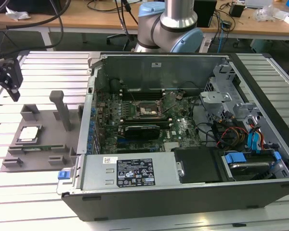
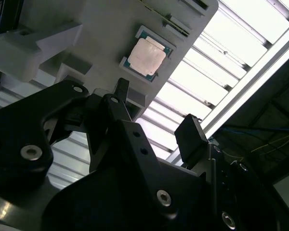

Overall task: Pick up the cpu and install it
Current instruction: 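Pick up the cpu and move it towards the insertion slot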

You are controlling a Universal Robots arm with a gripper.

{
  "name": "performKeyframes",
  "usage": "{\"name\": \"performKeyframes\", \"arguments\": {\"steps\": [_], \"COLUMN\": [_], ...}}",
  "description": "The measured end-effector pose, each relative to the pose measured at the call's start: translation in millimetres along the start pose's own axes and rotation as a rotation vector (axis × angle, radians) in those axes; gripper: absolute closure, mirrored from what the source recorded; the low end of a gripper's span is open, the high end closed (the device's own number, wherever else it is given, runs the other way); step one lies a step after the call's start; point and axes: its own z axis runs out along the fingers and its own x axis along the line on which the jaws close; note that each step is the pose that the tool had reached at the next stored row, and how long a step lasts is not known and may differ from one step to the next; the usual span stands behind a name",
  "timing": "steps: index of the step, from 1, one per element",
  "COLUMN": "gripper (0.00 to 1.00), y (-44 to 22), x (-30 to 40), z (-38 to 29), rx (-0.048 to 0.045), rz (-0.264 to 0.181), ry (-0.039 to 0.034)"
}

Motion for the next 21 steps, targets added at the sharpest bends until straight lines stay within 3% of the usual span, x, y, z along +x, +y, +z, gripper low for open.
{"name": "performKeyframes", "arguments": {"steps": [21], "gripper": [0.34], "y": [-0.1], "x": [0.0], "z": [6.4], "rx": [0.0000], "rz": [0.000], "ry": [0.0000]}}
